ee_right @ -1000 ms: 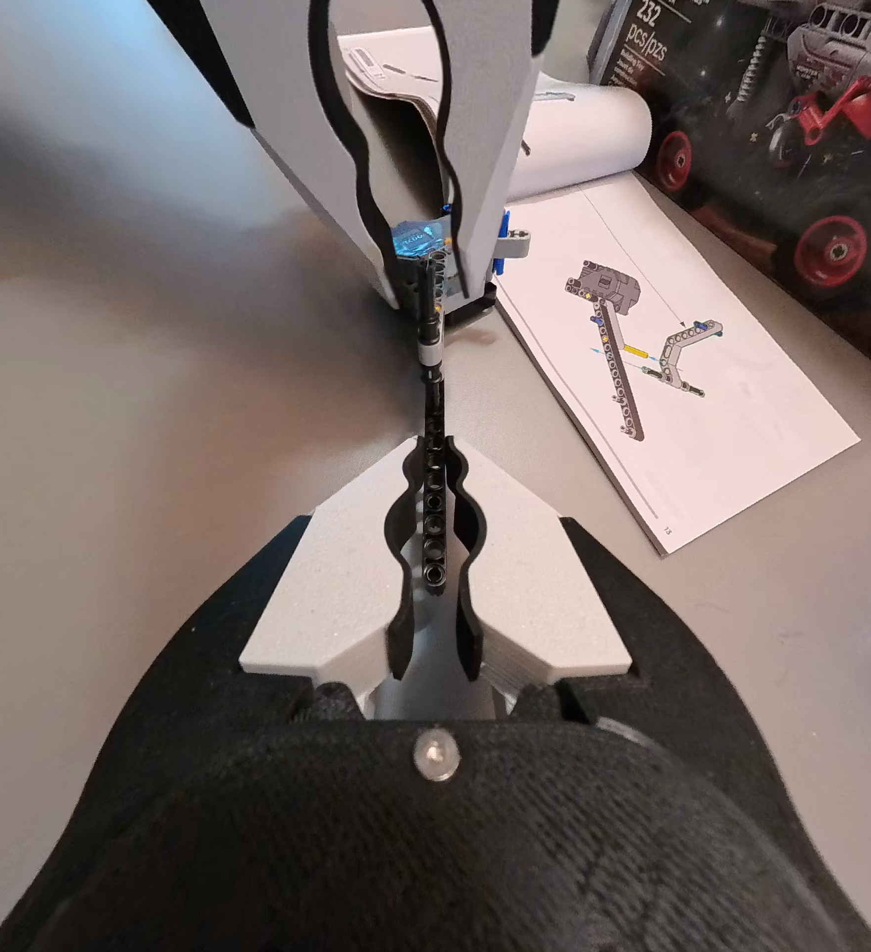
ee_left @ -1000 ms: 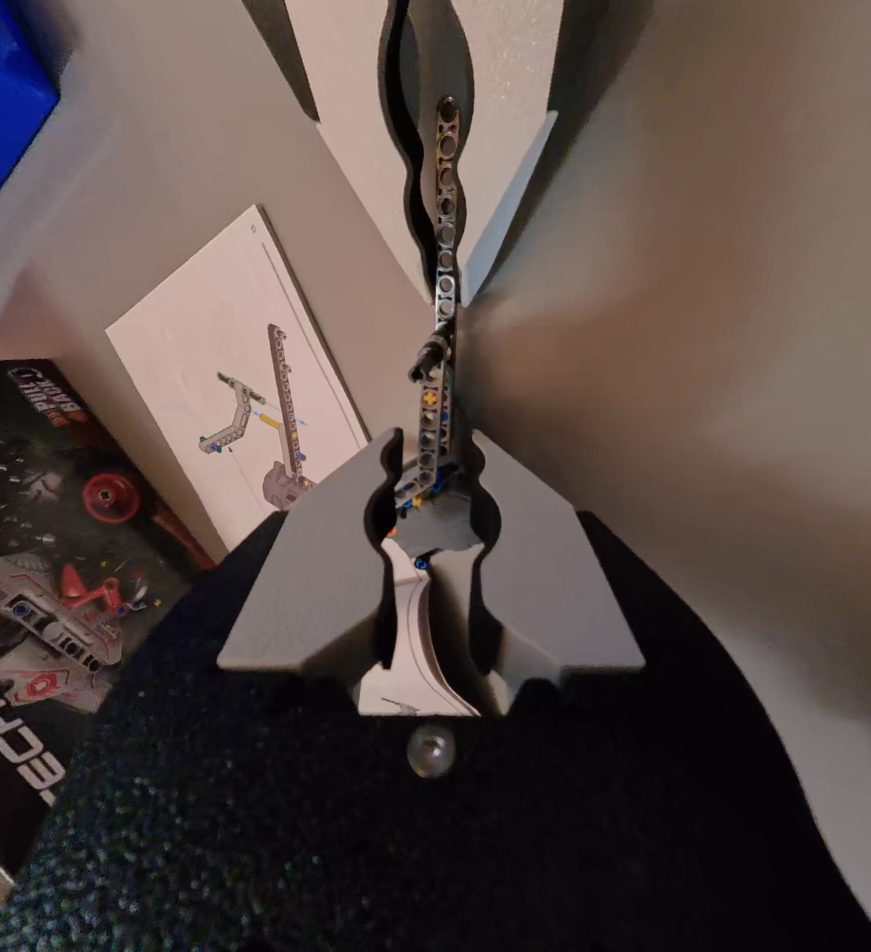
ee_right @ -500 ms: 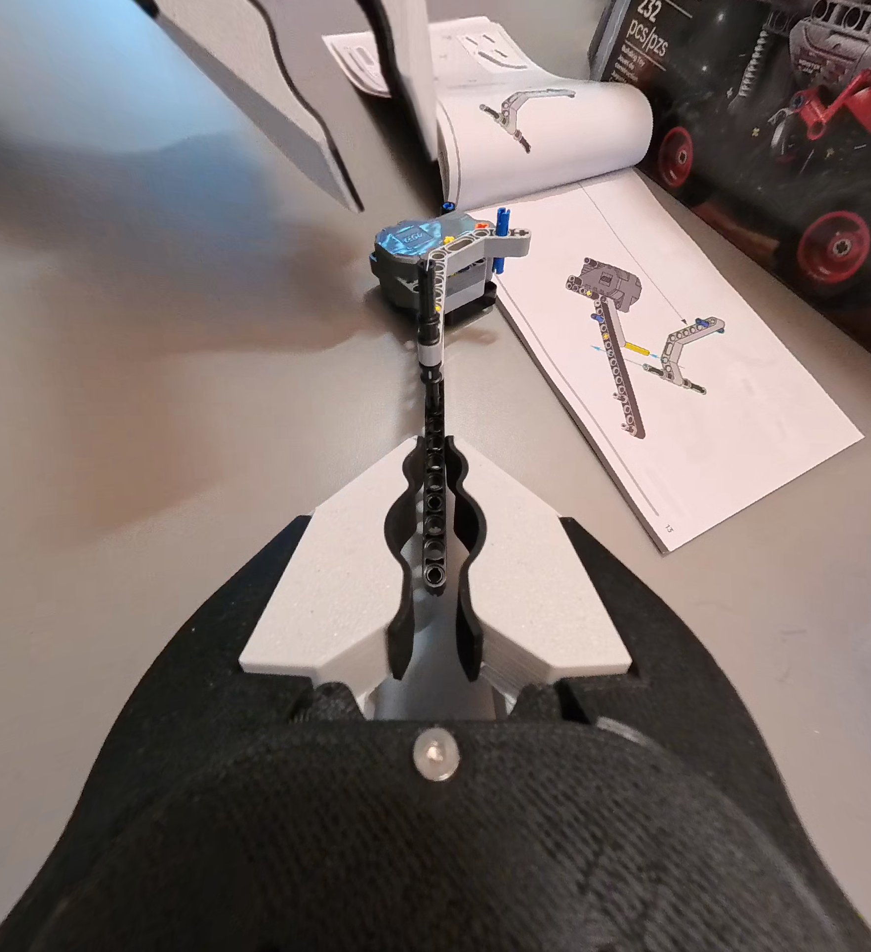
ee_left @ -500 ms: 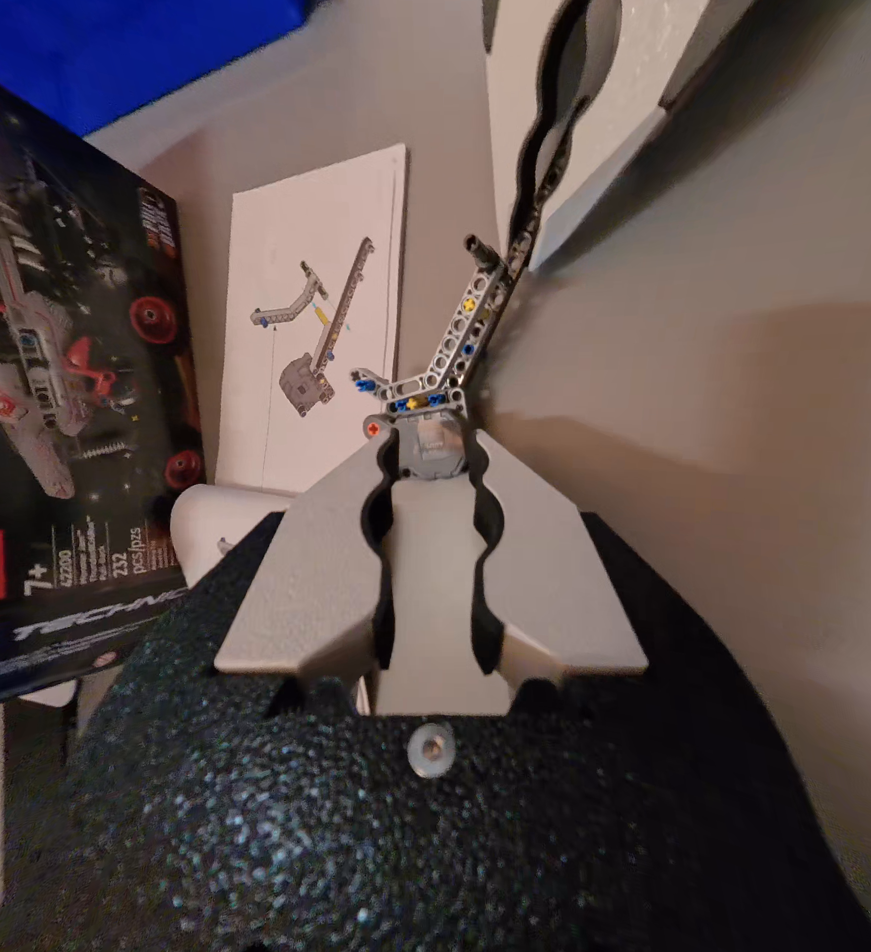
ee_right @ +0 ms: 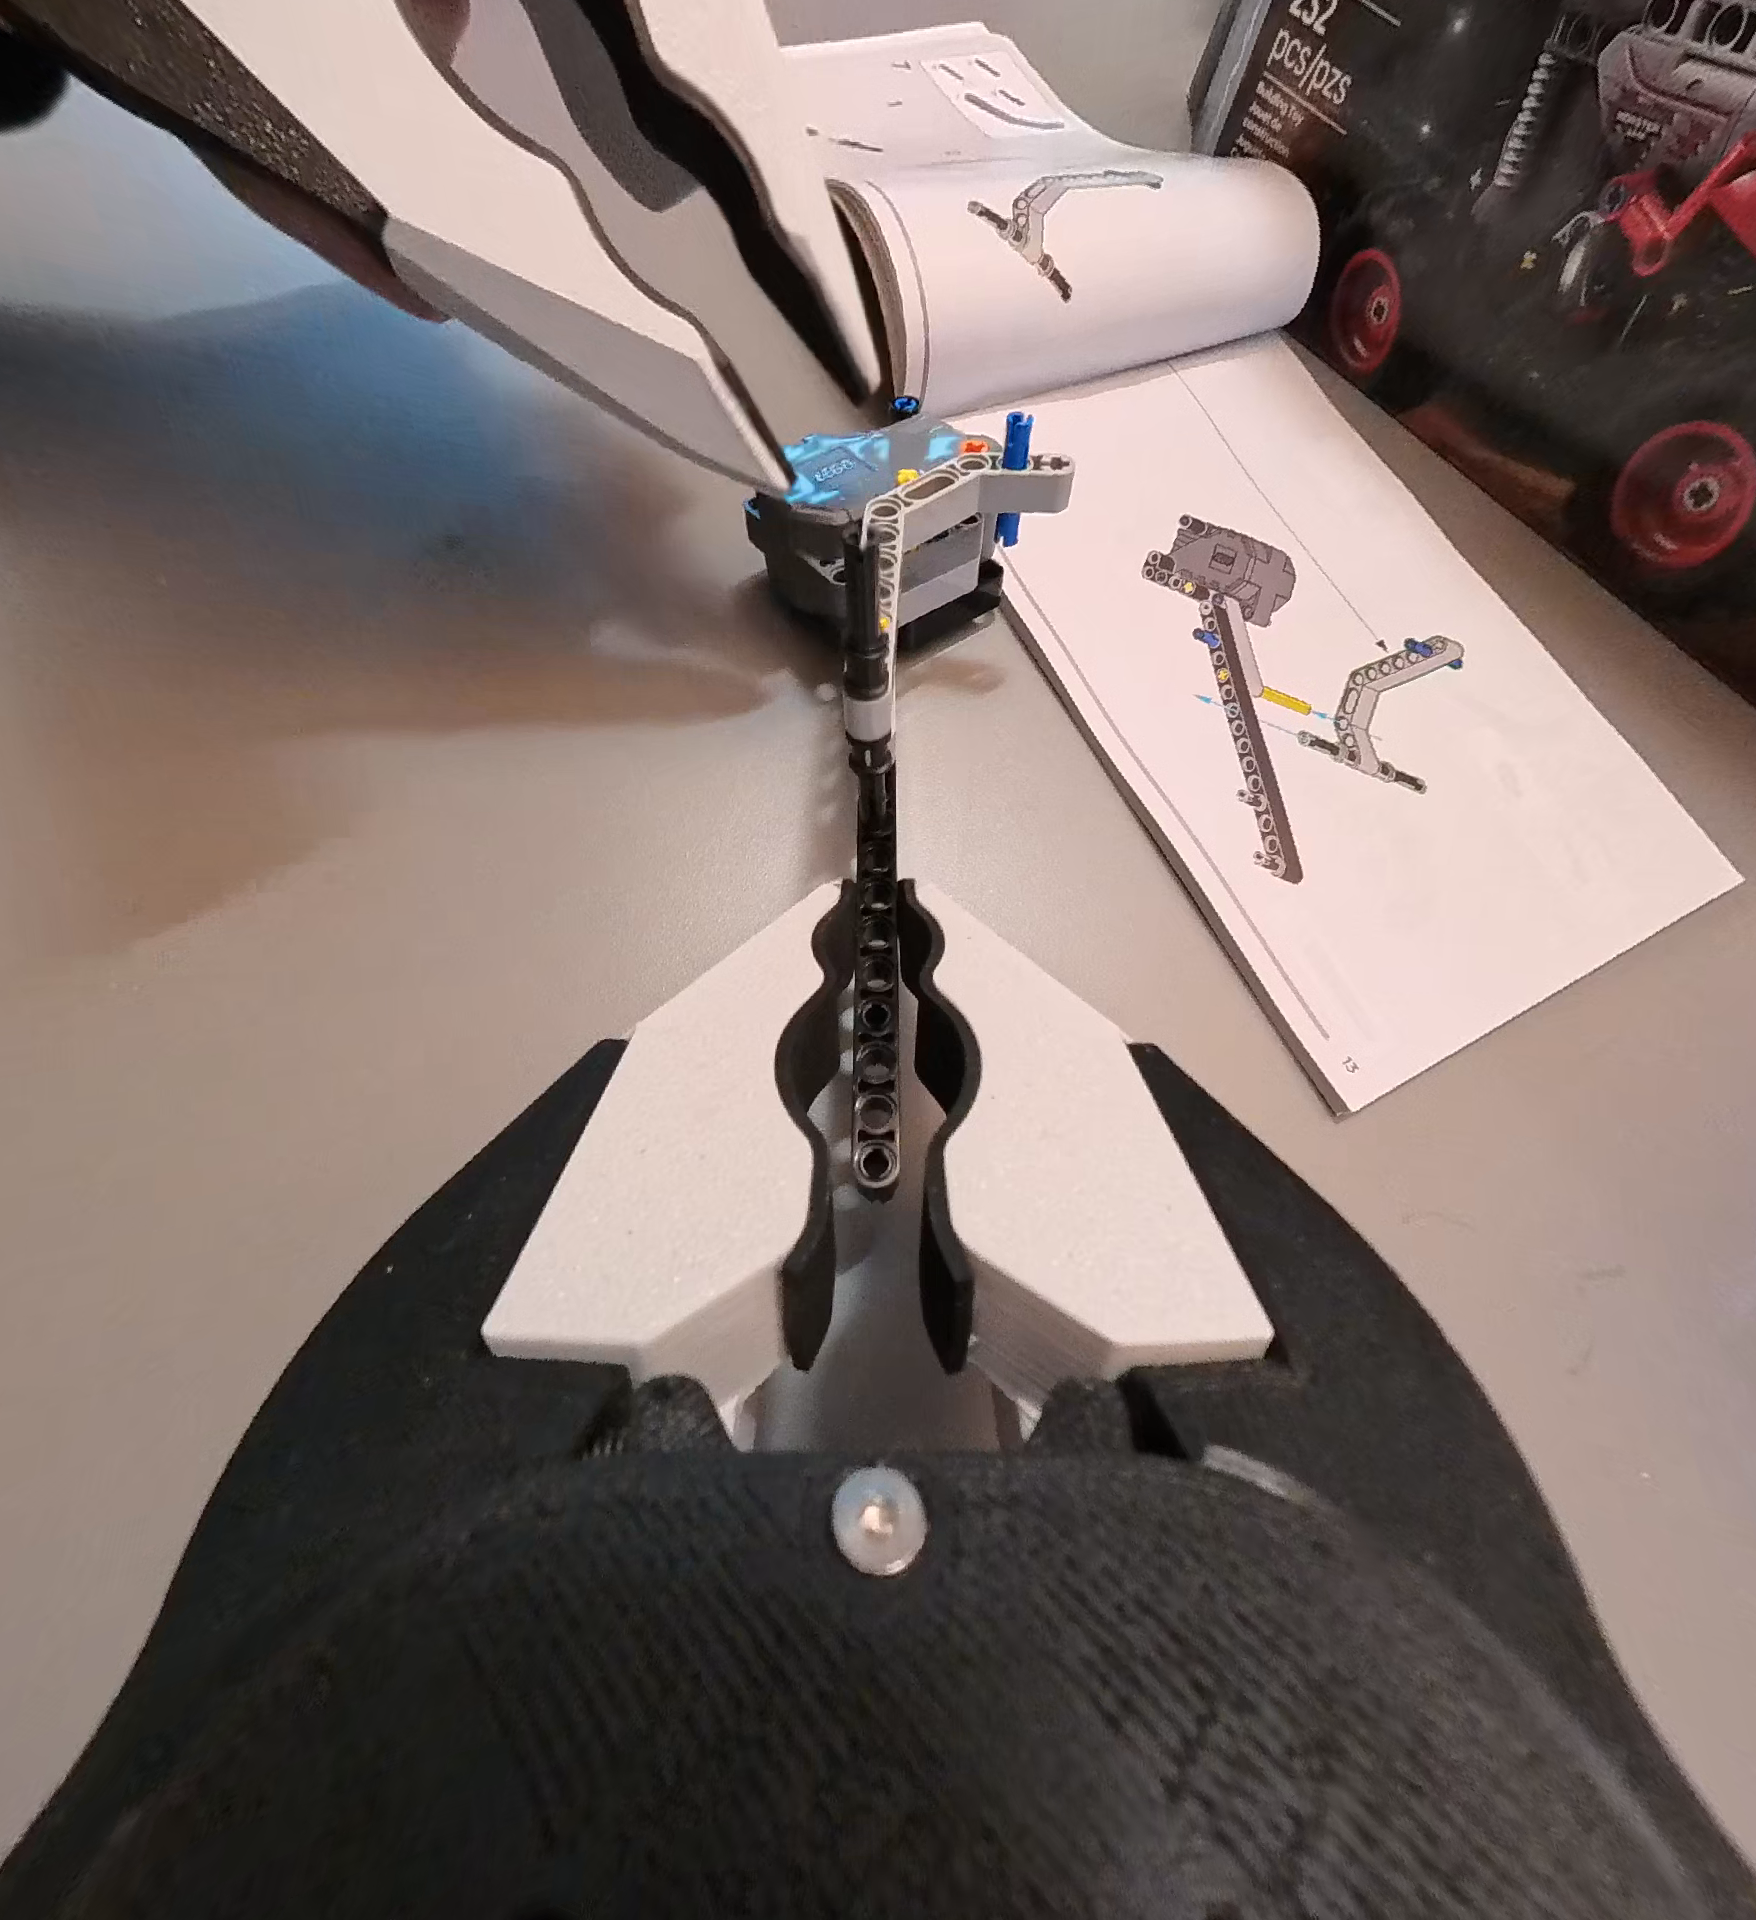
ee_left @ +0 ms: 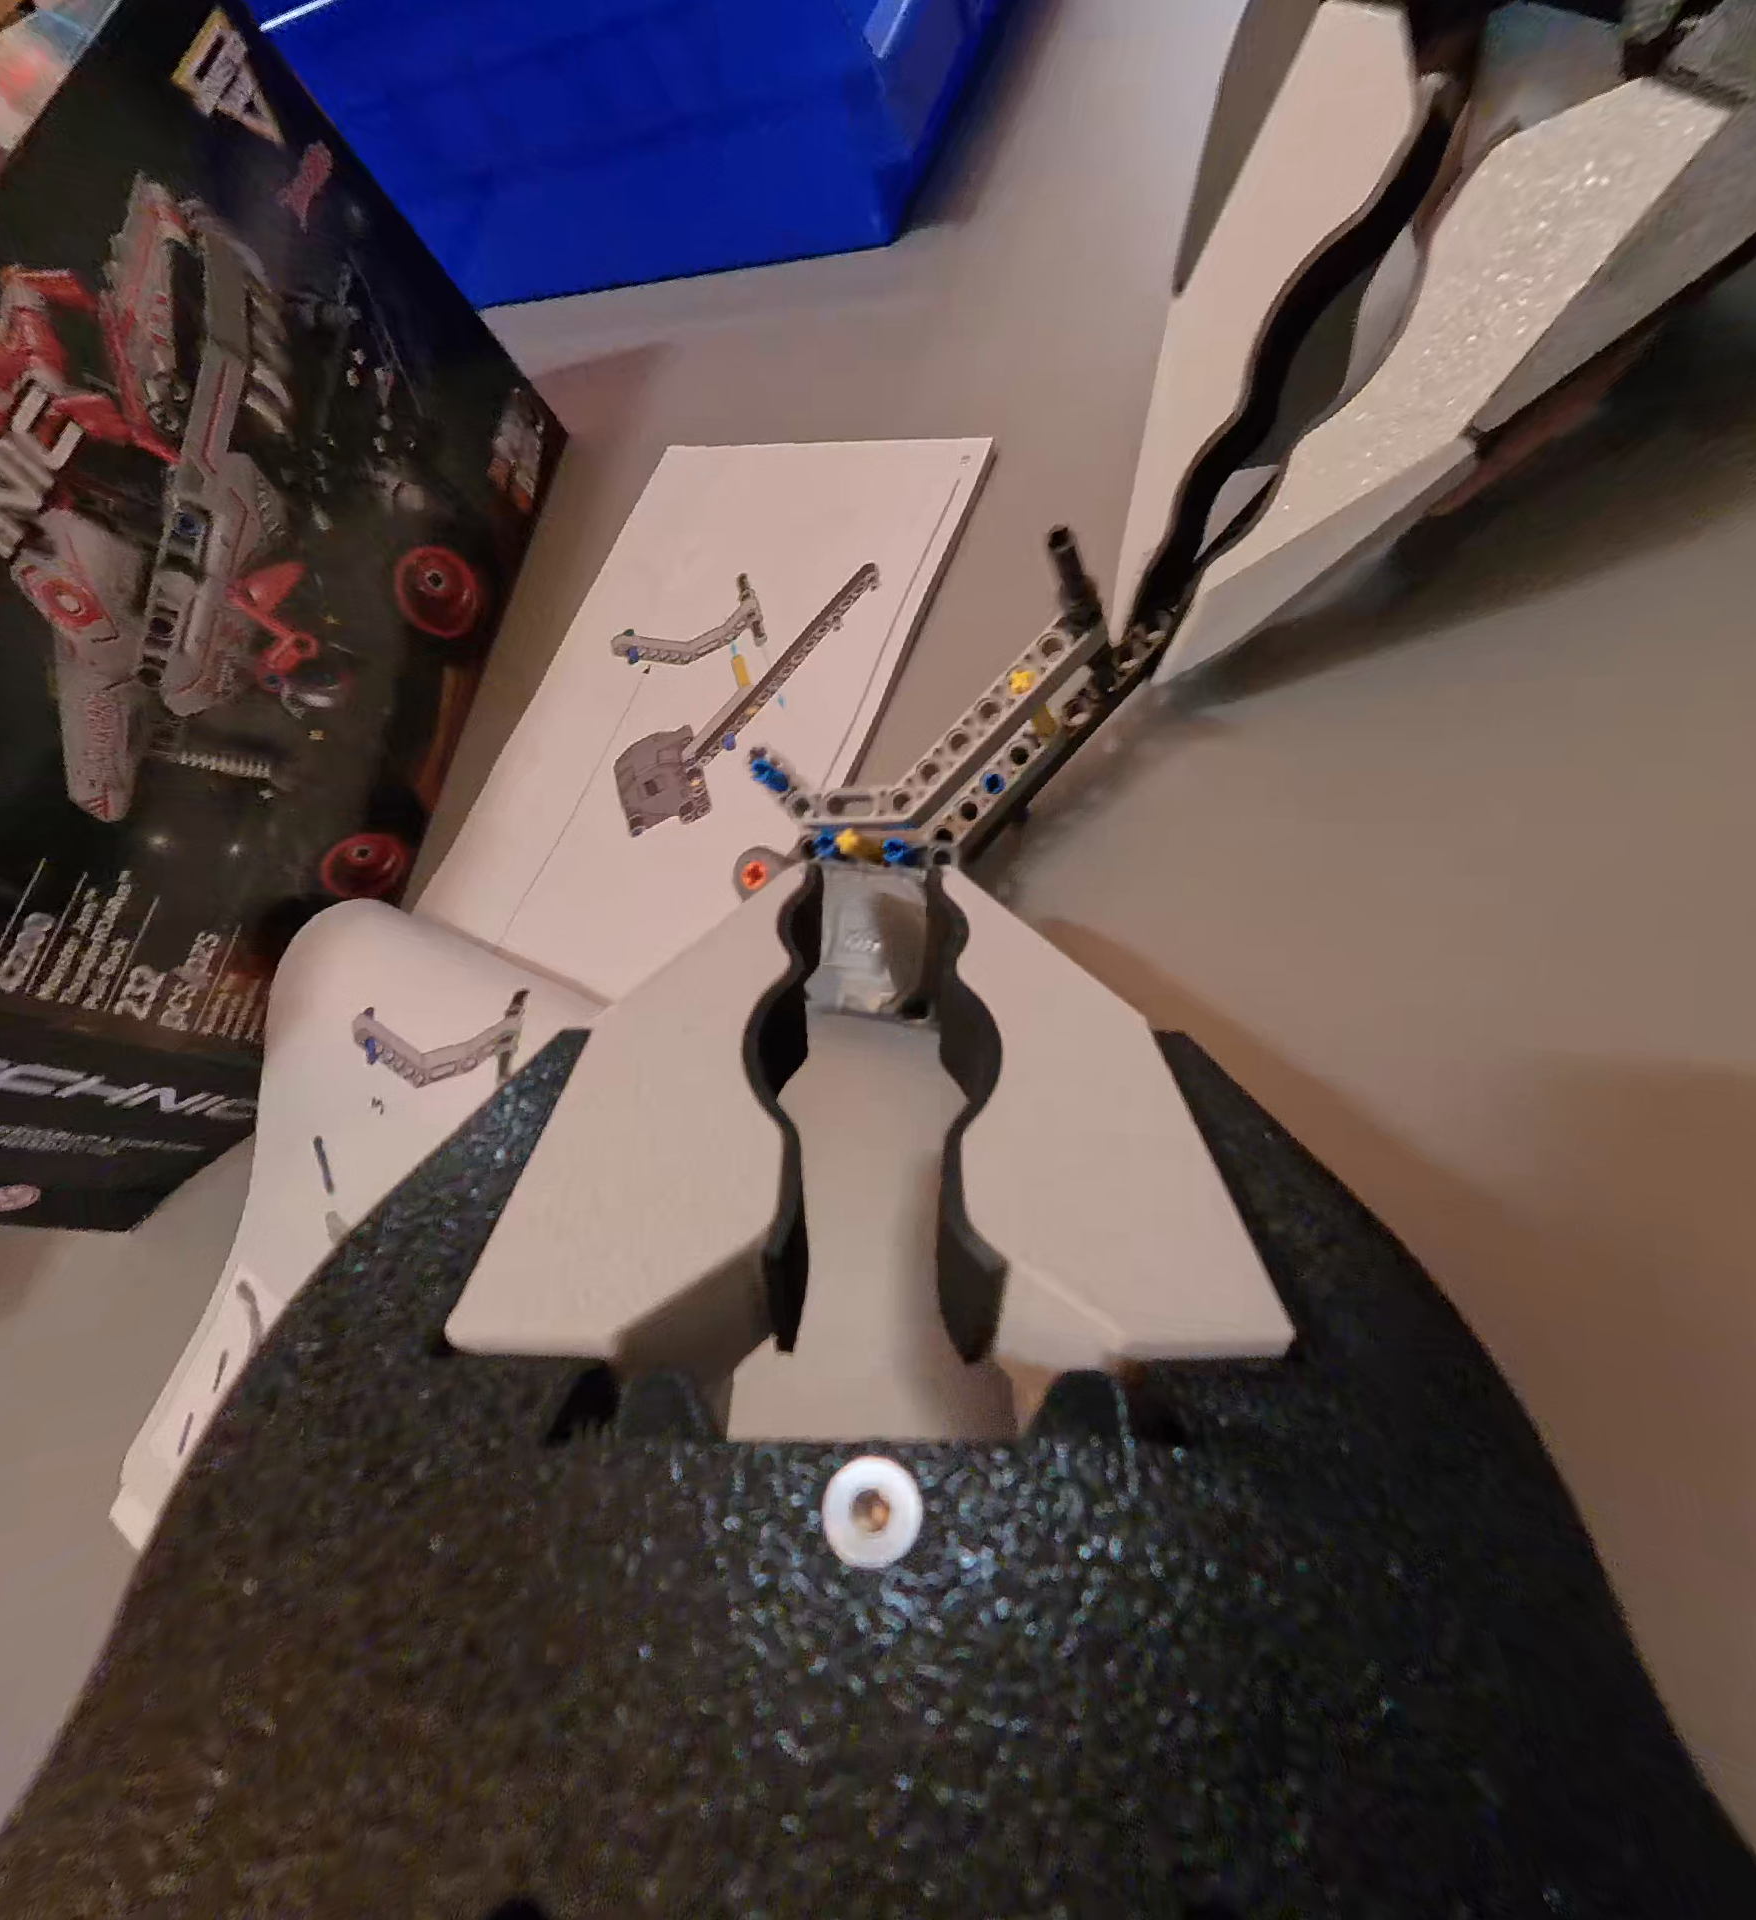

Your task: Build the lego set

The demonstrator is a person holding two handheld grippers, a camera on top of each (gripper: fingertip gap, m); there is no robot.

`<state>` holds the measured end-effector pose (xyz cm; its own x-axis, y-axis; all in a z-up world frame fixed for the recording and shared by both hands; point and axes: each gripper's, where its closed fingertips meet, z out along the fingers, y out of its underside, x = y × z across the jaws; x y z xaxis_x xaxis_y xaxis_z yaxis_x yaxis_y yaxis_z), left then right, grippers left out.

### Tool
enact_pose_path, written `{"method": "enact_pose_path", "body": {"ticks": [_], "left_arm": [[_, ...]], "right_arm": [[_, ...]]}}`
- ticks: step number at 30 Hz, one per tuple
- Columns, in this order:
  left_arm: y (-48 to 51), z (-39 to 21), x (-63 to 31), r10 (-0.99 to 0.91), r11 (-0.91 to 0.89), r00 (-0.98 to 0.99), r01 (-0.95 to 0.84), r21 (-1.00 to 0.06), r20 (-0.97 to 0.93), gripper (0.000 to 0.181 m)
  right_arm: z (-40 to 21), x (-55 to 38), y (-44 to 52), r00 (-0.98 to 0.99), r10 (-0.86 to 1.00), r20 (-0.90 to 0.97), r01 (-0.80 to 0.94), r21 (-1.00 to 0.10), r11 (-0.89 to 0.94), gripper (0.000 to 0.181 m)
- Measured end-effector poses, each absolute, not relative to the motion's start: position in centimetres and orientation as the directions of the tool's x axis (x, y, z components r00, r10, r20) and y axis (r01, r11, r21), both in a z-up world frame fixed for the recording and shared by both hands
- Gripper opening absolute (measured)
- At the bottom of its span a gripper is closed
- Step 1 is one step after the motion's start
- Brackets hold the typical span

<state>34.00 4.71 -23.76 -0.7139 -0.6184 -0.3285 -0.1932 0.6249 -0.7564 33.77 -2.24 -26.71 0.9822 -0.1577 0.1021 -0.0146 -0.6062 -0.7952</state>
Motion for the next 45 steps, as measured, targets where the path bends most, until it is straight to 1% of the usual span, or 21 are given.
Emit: {"method": "enact_pose_path", "body": {"ticks": [1,3,6,10,13,17,21,26,29,33,38,43,45], "left_arm": [[5.2,-23.8,34.2,-0.632,0.625,-0.699,-0.205,-0.754,-0.335,0.019],[6.2,-23.6,34.7,-0.668,0.606,-0.664,-0.221,-0.764,-0.337,0.019],[6.3,-23.1,34.7,-0.691,0.533,-0.664,-0.200,-0.822,-0.287,0.019],[5.2,-22.8,33.5,-0.618,0.540,-0.725,-0.108,-0.835,-0.306,0.020],[3.6,-22.4,32.6,-0.511,0.600,-0.777,-0.016,-0.800,-0.368,0.021],[3.0,-22.2,33.3,-0.434,0.691,-0.795,0.007,-0.723,-0.423,0.023],[2.0,-21.5,34.0,-0.370,0.723,-0.838,0.012,-0.690,-0.402,0.024],[1.1,-21.8,34.1,-0.252,0.796,-0.894,0.026,-0.605,-0.370,0.026],[0.3,-21.7,34.4,-0.226,0.806,-0.909,0.027,-0.591,-0.351,0.021],[0.0,-22.7,34.6,-0.183,0.851,-0.927,0.016,-0.525,-0.326,0.020],[-0.3,-22.9,34.6,-0.155,0.861,-0.938,0.025,-0.509,-0.310,0.014],[-0.2,-22.7,34.4,-0.153,0.865,-0.937,0.026,-0.500,-0.314,0.020],[-0.2,-22.5,34.0,-0.147,0.864,-0.942,0.027,-0.502,-0.302,0.027]], "right_arm": [[-26.7,33.8,-2.2,0.982,-0.158,0.103,-0.015,-0.794,-0.607,0.004],[-26.8,33.8,-2.2,0.982,-0.158,0.105,-0.014,-0.791,-0.611,0.004],[-27.0,33.8,-2.2,0.982,-0.157,0.107,-0.014,-0.784,-0.621,0.004],[-27.2,33.8,-2.2,0.981,-0.158,0.109,-0.016,-0.775,-0.632,0.004],[-27.2,33.8,-2.2,0.981,-0.160,0.107,-0.017,-0.778,-0.629,0.004],[-26.8,33.8,-2.1,0.981,-0.162,0.109,-0.013,-0.792,-0.611,0.004],[-26.7,33.8,-2.0,0.980,-0.159,0.118,-0.003,-0.794,-0.608,0.004],[-26.6,33.8,-1.9,0.980,-0.156,0.126,0.006,-0.797,-0.604,0.004],[-26.6,33.8,-1.9,0.979,-0.154,0.131,0.012,-0.797,-0.603,0.004],[-26.6,33.8,-1.9,0.979,-0.151,0.137,0.019,-0.797,-0.603,0.004],[-26.7,33.9,-1.9,0.979,-0.150,0.137,0.018,-0.792,-0.610,0.004],[-26.7,33.9,-1.9,0.979,-0.149,0.136,0.018,-0.794,-0.608,0.004],[-26.6,33.9,-1.9,0.979,-0.150,0.136,0.018,-0.795,-0.606,0.004]]}}
